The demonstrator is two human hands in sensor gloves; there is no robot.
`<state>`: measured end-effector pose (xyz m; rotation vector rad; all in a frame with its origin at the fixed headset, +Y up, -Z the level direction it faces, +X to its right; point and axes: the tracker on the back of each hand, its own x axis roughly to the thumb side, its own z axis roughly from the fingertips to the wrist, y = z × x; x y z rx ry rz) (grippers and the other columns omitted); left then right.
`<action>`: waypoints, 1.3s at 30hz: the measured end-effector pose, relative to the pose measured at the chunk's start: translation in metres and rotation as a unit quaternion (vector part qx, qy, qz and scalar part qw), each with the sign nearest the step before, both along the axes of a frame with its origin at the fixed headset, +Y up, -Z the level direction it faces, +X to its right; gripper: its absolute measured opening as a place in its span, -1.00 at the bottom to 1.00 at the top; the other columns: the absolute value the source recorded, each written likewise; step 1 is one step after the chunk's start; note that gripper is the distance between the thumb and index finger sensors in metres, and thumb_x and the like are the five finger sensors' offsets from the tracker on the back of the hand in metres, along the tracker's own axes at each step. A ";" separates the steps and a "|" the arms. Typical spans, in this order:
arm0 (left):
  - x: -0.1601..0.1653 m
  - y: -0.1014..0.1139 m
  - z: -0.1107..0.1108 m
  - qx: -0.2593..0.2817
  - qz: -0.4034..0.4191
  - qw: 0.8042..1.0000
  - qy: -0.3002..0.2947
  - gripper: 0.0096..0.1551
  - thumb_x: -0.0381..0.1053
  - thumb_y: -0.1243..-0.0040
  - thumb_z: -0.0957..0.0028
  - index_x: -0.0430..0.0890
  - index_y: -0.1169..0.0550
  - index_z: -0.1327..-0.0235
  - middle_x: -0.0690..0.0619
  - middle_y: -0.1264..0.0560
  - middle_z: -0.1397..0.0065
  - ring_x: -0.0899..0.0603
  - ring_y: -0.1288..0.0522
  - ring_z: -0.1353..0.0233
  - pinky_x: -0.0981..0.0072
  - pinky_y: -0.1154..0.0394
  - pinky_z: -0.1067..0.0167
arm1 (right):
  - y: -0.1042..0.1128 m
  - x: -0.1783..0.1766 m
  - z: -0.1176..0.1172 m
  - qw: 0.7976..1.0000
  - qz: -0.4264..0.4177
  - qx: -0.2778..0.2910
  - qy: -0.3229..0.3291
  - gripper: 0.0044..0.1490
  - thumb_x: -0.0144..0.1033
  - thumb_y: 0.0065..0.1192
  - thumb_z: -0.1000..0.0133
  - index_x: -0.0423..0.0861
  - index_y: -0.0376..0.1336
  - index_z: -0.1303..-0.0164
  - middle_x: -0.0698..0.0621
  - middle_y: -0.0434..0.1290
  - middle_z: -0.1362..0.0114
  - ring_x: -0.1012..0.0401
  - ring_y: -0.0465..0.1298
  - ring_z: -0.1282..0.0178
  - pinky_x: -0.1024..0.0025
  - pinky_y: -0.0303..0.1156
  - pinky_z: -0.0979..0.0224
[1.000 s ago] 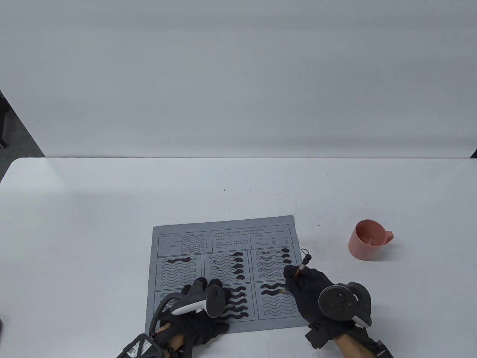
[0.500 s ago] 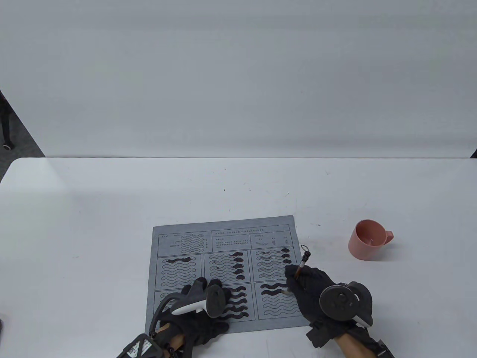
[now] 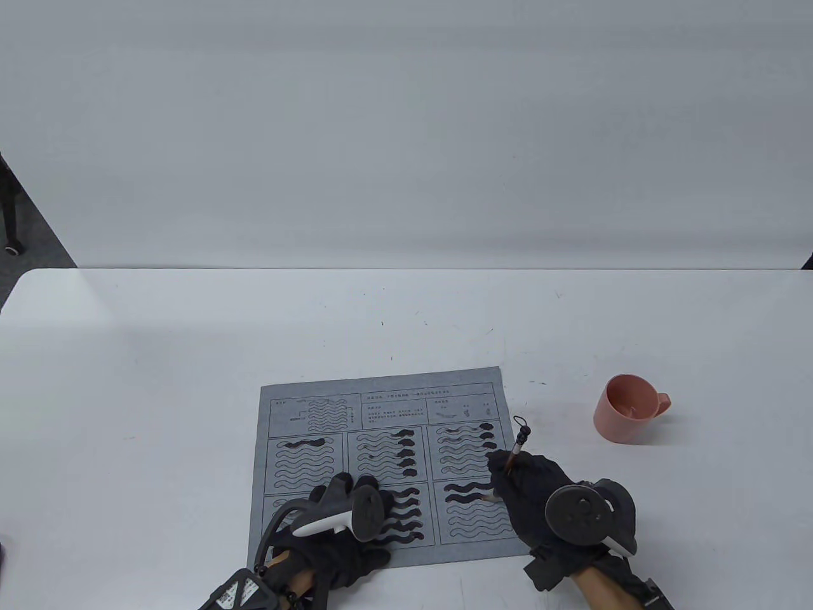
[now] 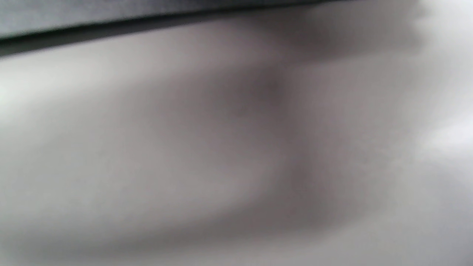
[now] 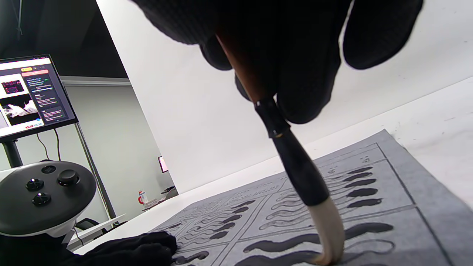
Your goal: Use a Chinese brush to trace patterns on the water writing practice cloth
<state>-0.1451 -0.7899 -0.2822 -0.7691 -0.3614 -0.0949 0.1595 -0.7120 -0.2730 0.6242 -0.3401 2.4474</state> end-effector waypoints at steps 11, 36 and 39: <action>0.000 0.000 0.000 0.000 0.000 1.000 0.000 0.03 0.47 0.34 0.05 0.36 0.60 -0.30 0.21 0.75 -0.48 -0.24 0.75 -0.51 -0.28 0.57 -0.45 | 0.001 0.001 0.000 1.000 0.010 0.005 0.000 -0.51 -0.28 0.07 -0.20 -0.23 0.28 -0.26 -0.19 0.56 -0.28 -0.10 0.65 -0.15 -0.33 0.40 -0.30; 0.000 0.000 0.000 -0.001 0.002 1.000 0.001 0.03 0.46 0.33 0.05 0.36 0.60 -0.30 0.21 0.74 -0.48 -0.24 0.75 -0.51 -0.28 0.57 -0.45 | 0.002 0.004 -0.001 0.999 0.030 0.020 -0.014 -0.51 -0.28 0.07 -0.20 -0.23 0.28 -0.27 -0.19 0.56 -0.28 -0.10 0.65 -0.15 -0.34 0.40 -0.30; 0.000 -0.001 0.000 -0.001 0.001 1.000 0.001 0.03 0.46 0.33 0.05 0.36 0.60 -0.30 0.21 0.74 -0.48 -0.24 0.75 -0.51 -0.28 0.57 -0.45 | 0.003 0.005 -0.001 0.999 0.032 0.022 -0.017 -0.51 -0.28 0.07 -0.20 -0.22 0.28 -0.26 -0.19 0.56 -0.28 -0.10 0.65 -0.15 -0.34 0.40 -0.30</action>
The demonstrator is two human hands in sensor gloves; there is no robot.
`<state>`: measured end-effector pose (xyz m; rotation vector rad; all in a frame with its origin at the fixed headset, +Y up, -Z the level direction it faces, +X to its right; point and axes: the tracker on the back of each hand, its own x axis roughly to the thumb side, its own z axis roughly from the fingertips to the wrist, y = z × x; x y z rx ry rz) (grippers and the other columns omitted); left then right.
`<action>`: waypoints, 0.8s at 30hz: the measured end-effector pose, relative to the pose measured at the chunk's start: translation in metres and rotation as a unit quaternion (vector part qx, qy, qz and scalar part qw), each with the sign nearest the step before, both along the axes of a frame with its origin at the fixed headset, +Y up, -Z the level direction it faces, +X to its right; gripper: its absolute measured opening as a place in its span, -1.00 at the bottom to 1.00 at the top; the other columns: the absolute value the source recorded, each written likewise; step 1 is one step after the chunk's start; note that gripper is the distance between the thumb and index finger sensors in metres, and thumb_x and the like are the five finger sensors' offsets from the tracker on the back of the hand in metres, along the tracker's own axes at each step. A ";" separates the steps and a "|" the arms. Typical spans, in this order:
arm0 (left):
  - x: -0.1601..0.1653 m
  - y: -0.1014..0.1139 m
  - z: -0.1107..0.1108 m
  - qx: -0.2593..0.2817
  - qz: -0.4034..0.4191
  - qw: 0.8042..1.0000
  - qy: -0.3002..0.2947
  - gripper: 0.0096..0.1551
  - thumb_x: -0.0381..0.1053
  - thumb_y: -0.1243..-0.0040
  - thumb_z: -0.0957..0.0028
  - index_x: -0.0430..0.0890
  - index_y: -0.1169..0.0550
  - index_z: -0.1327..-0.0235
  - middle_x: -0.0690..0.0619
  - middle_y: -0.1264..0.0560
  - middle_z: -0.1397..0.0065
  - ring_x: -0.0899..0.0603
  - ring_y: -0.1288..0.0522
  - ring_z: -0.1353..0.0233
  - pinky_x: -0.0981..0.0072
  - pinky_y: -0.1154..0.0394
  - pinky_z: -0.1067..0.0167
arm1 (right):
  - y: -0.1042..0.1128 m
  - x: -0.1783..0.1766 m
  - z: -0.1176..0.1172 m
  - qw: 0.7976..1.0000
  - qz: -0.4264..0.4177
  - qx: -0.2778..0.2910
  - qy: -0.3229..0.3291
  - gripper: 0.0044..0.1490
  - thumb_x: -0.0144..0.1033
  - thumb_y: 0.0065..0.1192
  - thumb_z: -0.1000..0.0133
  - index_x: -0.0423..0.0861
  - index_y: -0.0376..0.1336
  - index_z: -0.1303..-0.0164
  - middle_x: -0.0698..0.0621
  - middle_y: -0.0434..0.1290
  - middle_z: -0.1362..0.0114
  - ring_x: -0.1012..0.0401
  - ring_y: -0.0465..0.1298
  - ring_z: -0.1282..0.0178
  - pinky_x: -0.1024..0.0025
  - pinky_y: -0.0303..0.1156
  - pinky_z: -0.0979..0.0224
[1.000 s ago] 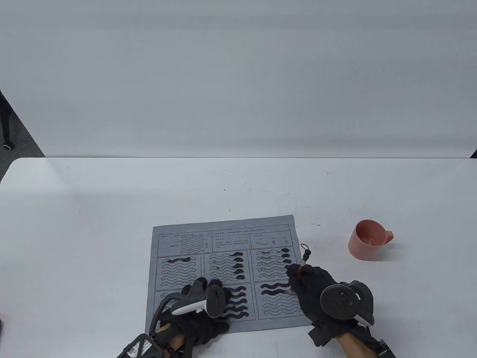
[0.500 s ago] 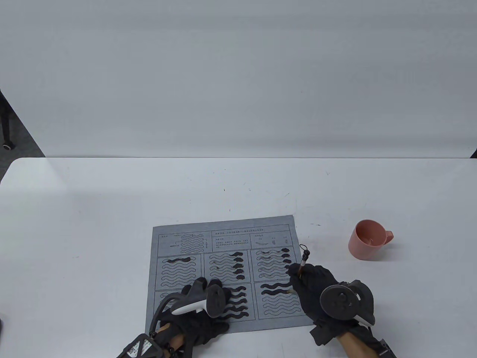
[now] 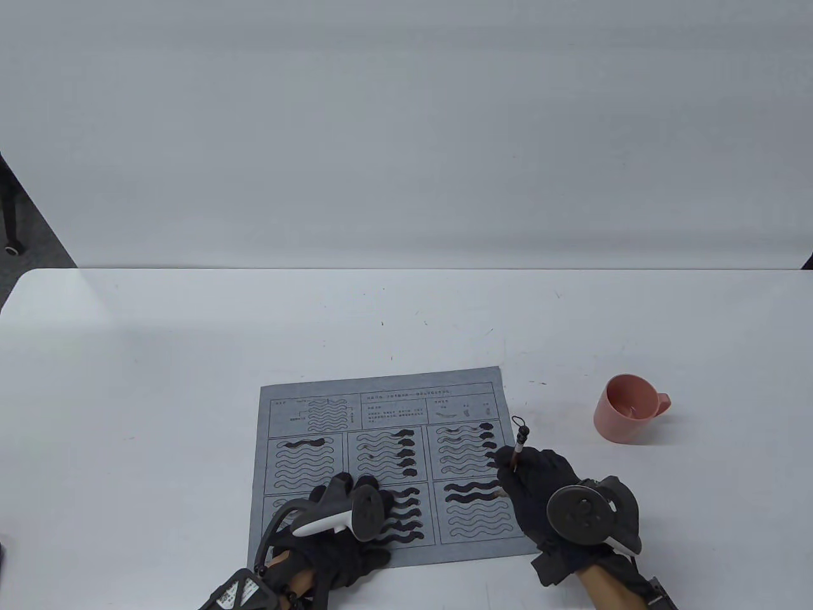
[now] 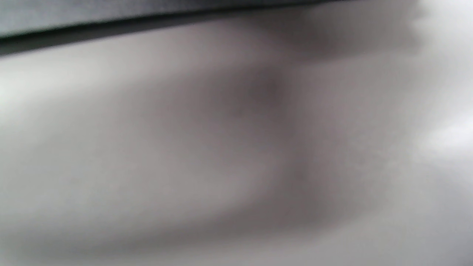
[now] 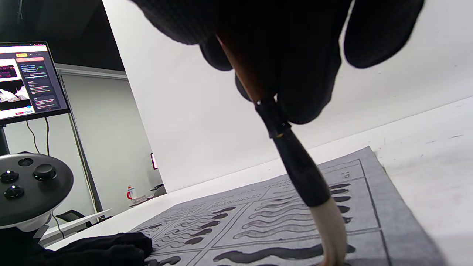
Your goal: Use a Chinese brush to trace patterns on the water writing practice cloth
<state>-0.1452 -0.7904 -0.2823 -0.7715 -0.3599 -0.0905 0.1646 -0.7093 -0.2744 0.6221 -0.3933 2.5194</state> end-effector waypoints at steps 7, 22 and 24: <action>0.000 0.000 0.000 0.000 0.000 1.000 0.000 0.03 0.46 0.33 0.05 0.36 0.60 -0.30 0.21 0.74 -0.48 -0.24 0.75 -0.51 -0.28 0.57 -0.45 | 0.000 0.001 0.000 1.000 0.003 0.001 -0.002 -0.52 -0.28 0.07 -0.21 -0.22 0.28 -0.26 -0.18 0.56 -0.27 -0.10 0.65 -0.14 -0.34 0.40 -0.30; 0.000 0.000 0.000 0.000 0.000 1.000 0.000 0.03 0.47 0.33 0.05 0.36 0.60 -0.30 0.22 0.74 -0.48 -0.24 0.75 -0.51 -0.28 0.57 -0.45 | 0.000 0.000 0.000 1.000 0.011 0.005 0.001 -0.52 -0.26 0.07 -0.21 -0.22 0.30 -0.25 -0.18 0.57 -0.25 -0.09 0.66 -0.12 -0.34 0.40 -0.30; 0.000 0.000 0.000 0.000 0.000 1.000 0.000 0.03 0.46 0.33 0.05 0.36 0.60 -0.30 0.21 0.74 -0.48 -0.24 0.75 -0.51 -0.28 0.57 -0.45 | 0.001 0.000 0.000 1.000 0.011 0.006 0.001 -0.51 -0.26 0.07 -0.21 -0.22 0.30 -0.25 -0.18 0.57 -0.25 -0.09 0.66 -0.11 -0.34 0.40 -0.30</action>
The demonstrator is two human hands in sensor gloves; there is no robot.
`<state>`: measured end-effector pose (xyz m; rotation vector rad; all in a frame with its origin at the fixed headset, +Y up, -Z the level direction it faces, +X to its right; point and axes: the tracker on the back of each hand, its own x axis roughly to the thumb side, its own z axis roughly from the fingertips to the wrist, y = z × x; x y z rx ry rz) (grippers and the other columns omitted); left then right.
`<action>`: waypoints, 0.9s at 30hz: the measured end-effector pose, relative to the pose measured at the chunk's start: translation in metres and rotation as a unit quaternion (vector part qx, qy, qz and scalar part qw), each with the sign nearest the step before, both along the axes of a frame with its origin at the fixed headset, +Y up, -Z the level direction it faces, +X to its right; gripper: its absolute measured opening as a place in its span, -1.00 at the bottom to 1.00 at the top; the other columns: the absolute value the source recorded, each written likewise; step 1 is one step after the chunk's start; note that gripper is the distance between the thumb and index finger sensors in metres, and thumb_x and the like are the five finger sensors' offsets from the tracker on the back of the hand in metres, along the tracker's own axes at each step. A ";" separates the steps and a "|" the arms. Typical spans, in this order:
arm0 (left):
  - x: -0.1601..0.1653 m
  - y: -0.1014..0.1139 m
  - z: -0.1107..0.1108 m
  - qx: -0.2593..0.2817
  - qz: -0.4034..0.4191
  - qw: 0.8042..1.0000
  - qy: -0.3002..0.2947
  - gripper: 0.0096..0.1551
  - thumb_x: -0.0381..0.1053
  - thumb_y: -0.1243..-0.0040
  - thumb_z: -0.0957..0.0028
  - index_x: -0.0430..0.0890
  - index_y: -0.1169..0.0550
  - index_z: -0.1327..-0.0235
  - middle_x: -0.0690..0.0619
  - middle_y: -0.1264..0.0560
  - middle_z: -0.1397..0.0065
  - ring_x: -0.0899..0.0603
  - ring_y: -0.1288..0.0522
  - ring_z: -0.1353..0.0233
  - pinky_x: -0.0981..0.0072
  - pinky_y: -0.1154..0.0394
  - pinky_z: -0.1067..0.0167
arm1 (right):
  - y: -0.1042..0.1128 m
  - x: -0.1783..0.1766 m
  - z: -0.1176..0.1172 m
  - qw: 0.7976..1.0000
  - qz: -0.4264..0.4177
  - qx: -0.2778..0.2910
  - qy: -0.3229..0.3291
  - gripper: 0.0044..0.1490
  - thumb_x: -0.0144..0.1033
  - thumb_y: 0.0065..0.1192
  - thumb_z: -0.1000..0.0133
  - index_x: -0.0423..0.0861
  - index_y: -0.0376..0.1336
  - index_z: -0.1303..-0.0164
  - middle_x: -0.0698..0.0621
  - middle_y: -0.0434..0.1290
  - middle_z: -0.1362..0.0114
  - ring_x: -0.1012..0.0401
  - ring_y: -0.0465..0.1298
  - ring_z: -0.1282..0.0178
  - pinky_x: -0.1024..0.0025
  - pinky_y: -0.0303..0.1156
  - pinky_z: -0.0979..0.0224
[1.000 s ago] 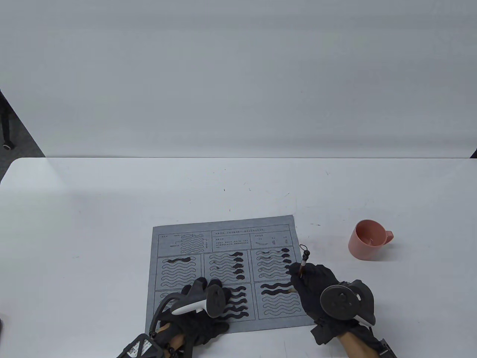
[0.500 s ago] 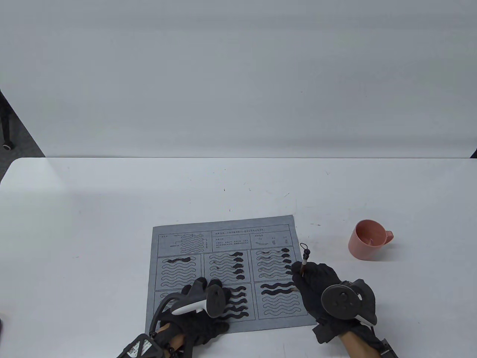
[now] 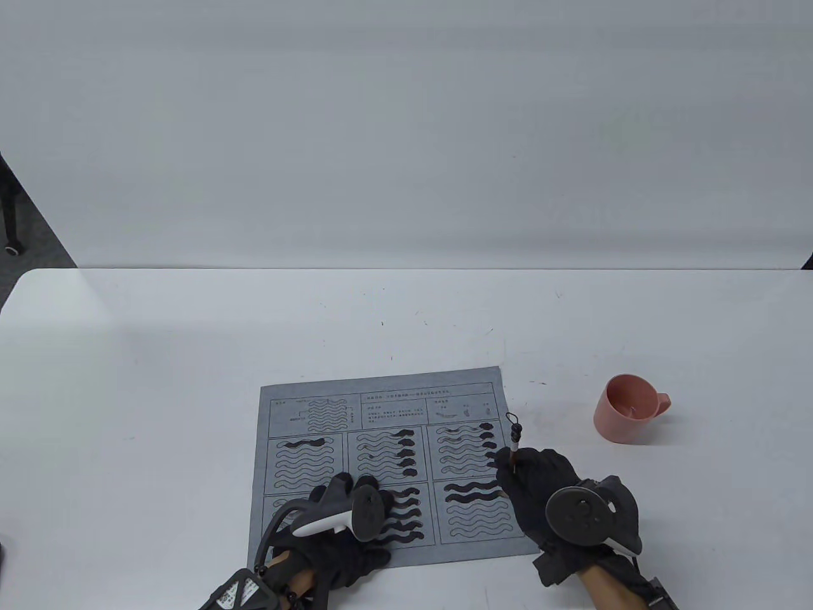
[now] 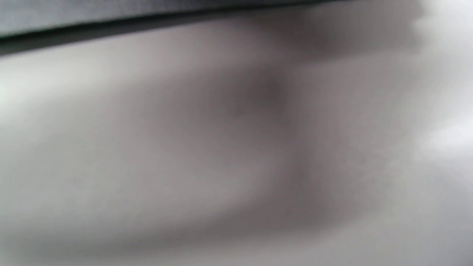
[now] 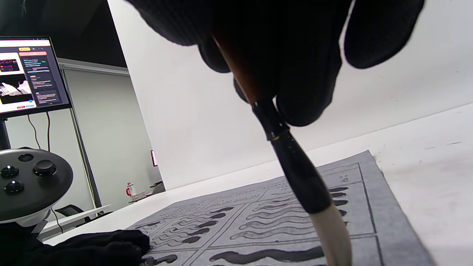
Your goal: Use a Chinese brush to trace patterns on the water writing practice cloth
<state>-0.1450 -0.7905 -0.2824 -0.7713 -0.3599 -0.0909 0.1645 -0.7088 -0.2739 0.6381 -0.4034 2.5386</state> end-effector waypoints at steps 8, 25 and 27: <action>0.000 0.000 0.000 0.000 0.000 1.000 0.000 0.03 0.47 0.33 0.05 0.36 0.60 -0.30 0.21 0.74 -0.48 -0.24 0.75 -0.51 -0.28 0.57 -0.45 | 0.000 -0.002 0.001 1.000 0.007 0.002 0.000 -0.51 -0.26 0.07 -0.21 -0.22 0.30 -0.25 -0.18 0.57 -0.25 -0.09 0.66 -0.11 -0.33 0.40 -0.30; 0.000 0.000 0.000 0.000 0.000 1.000 0.000 0.03 0.47 0.33 0.05 0.36 0.60 -0.30 0.22 0.75 -0.48 -0.24 0.75 -0.51 -0.28 0.57 -0.45 | 0.010 -0.015 0.014 0.991 -0.121 -0.013 0.052 -0.50 -0.27 0.06 -0.23 -0.24 0.27 -0.28 -0.20 0.55 -0.30 -0.10 0.66 -0.16 -0.22 0.48 -0.23; 0.000 0.000 0.000 0.000 0.000 1.000 0.000 0.03 0.46 0.33 0.05 0.36 0.60 -0.30 0.22 0.74 -0.48 -0.24 0.75 -0.51 -0.28 0.57 -0.45 | 0.009 -0.019 0.015 0.988 -0.136 -0.031 0.067 -0.50 -0.31 0.06 -0.22 -0.25 0.25 -0.30 -0.22 0.53 -0.33 -0.13 0.64 -0.20 -0.23 0.48 -0.24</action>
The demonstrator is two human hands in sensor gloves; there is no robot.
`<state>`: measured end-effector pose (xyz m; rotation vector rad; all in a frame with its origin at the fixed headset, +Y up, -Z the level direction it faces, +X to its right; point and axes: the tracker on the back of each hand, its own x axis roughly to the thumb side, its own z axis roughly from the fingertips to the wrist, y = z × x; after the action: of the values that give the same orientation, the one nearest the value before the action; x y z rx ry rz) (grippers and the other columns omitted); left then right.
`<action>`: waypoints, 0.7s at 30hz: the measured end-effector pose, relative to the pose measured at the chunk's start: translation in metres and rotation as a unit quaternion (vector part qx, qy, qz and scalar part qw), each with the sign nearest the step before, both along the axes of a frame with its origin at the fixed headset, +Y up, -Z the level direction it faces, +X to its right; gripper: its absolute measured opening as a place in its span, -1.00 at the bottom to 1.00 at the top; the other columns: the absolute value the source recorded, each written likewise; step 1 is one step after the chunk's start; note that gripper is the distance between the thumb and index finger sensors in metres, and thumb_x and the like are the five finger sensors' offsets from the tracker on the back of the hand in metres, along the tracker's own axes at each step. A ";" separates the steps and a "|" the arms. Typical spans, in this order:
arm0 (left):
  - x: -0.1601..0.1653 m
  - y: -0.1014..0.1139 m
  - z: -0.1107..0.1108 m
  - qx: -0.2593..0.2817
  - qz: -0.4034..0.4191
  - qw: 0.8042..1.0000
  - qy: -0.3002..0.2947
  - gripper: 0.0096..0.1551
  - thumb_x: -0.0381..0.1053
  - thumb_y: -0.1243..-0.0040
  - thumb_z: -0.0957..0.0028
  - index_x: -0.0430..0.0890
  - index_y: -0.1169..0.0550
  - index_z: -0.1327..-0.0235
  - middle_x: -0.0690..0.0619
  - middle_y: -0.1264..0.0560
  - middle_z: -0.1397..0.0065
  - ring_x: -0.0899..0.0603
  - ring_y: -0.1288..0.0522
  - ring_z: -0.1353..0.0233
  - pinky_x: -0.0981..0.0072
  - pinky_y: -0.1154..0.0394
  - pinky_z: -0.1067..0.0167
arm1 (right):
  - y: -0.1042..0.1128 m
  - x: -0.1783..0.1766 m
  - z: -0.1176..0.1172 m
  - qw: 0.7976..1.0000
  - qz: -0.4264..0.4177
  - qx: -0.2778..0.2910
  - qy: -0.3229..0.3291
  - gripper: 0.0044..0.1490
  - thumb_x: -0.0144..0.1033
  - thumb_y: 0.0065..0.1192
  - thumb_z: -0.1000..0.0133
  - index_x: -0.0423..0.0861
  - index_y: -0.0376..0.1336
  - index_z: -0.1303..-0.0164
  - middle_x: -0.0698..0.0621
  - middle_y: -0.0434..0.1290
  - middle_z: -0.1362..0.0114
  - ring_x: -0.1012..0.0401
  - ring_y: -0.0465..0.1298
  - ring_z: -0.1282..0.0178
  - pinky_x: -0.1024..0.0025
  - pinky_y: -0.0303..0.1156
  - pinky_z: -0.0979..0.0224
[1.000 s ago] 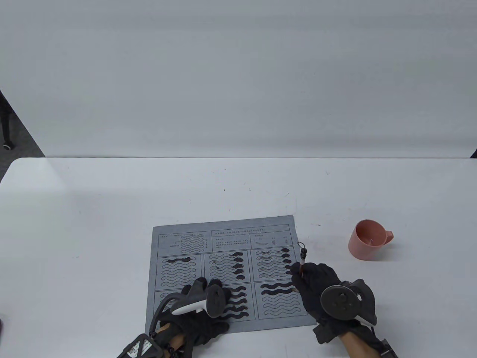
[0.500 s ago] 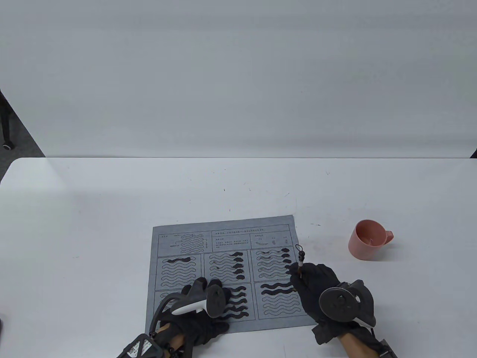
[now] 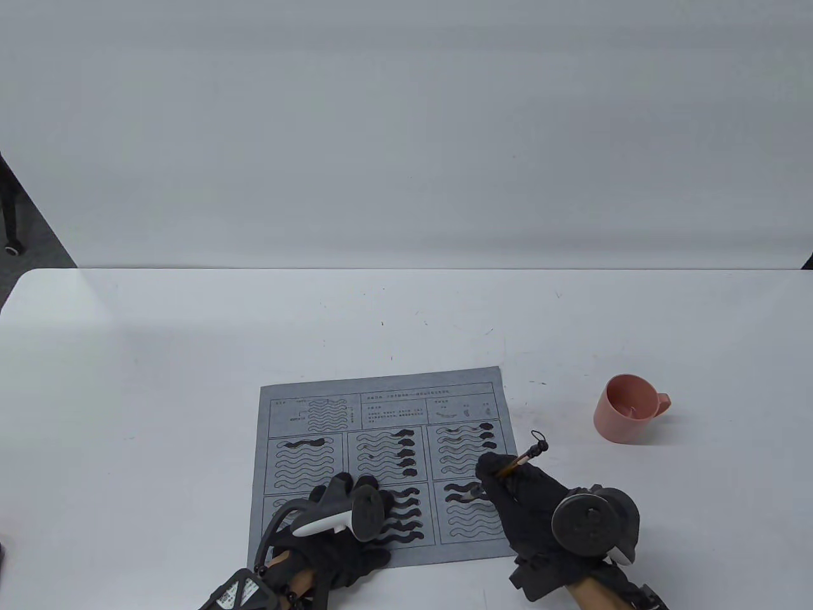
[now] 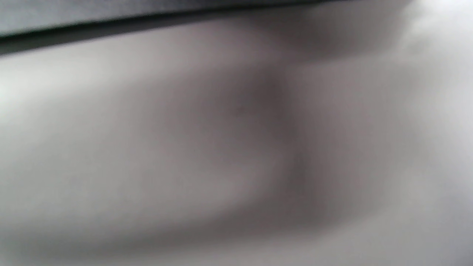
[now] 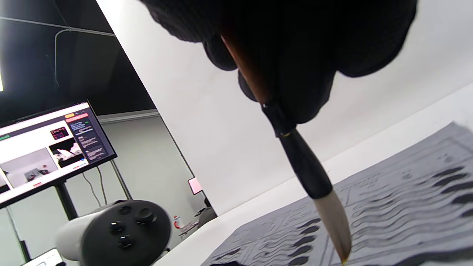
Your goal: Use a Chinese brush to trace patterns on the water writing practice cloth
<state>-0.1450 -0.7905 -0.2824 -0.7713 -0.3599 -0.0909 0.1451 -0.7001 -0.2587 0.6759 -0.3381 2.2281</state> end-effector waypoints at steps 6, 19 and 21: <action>0.000 0.000 0.000 0.000 0.000 1.000 0.000 0.03 0.46 0.33 0.05 0.36 0.60 -0.30 0.21 0.74 -0.48 -0.24 0.74 -0.51 -0.28 0.57 -0.45 | -0.006 -0.008 0.000 0.999 0.030 -0.003 0.020 -0.49 -0.35 0.02 -0.20 -0.26 0.22 -0.32 -0.23 0.50 -0.36 -0.14 0.63 -0.23 -0.24 0.47 -0.25; 0.000 0.000 0.000 0.000 0.001 1.000 0.003 0.04 0.46 0.31 0.05 0.36 0.59 -0.31 0.22 0.73 -0.49 -0.24 0.74 -0.52 -0.28 0.56 -0.46 | -0.010 -0.013 0.001 0.999 0.040 -0.009 0.035 -0.48 -0.36 0.01 -0.19 -0.26 0.20 -0.33 -0.23 0.49 -0.38 -0.15 0.62 -0.26 -0.24 0.46 -0.27; 0.000 0.000 0.000 0.000 0.001 1.000 0.003 0.03 0.46 0.31 0.05 0.37 0.58 -0.31 0.22 0.73 -0.49 -0.24 0.74 -0.52 -0.27 0.56 -0.46 | -0.010 -0.014 0.001 0.998 0.045 -0.010 0.037 -0.48 -0.36 0.01 -0.19 -0.26 0.20 -0.33 -0.23 0.48 -0.38 -0.14 0.62 -0.26 -0.24 0.46 -0.27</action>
<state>-0.1450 -0.7902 -0.2827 -0.7710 -0.3556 -0.0867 0.1314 -0.7102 -0.2575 0.7749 -0.2515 2.2815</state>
